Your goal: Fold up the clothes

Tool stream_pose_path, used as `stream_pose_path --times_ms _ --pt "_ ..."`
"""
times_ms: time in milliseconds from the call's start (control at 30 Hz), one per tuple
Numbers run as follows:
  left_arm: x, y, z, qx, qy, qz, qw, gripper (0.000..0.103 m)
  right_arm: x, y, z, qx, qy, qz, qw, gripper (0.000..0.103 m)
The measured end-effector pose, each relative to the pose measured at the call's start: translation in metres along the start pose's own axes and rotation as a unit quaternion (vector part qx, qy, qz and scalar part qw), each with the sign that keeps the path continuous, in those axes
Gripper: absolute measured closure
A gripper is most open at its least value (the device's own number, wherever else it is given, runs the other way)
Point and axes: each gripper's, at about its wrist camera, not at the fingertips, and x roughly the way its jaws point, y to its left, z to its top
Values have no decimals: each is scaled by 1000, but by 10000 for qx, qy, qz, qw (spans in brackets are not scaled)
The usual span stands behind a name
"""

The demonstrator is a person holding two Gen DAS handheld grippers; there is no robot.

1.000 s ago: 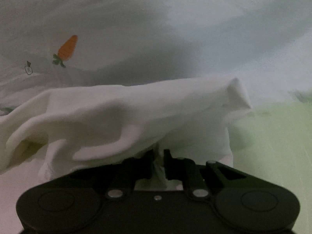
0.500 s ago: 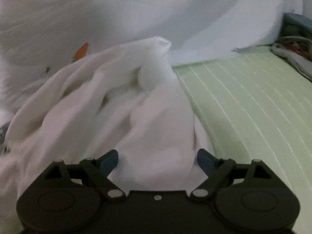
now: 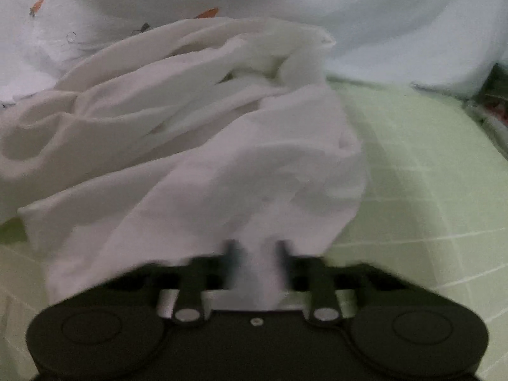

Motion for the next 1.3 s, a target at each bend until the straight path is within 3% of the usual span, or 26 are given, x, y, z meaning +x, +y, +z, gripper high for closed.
stream_pose_path --times_ms 300,467,567,667,733,833,933,1033,1133,1267,1300 --pt "12 -47 -7 39 88 183 9998 14 3 -71 14 68 9 -202 9998 103" --pt "15 -55 -9 70 169 256 9995 14 32 -141 47 107 -179 -1330 9909 103" --pt "16 -52 -11 46 205 344 9992 14 26 -145 47 483 -173 -1053 9931 103" --pt "17 -45 -10 -44 247 382 9990 14 18 -146 45 880 -158 -710 9935 85" --pt "19 -41 -9 -107 268 391 9988 14 13 -146 43 1144 -148 -480 9922 37" --pt "18 -37 -6 -59 249 359 9990 14 5 -148 42 1537 -133 -133 9879 23" --pt "16 -33 -5 93 168 199 9996 10 1 -116 23 1865 95 118 9823 3" --pt "13 -28 -4 225 93 49 9997 7 -7 -83 11 1249 152 101 9920 0" --pt "12 -24 -2 377 77 -21 9993 6 -10 -61 1 676 284 -253 9970 0" --pt "14 -22 0 513 117 -130 9985 6 -18 -51 -9 366 292 -368 9982 0" --pt "15 -22 0 538 131 -149 9984 6 -21 -49 -12 304 286 -363 9985 5"
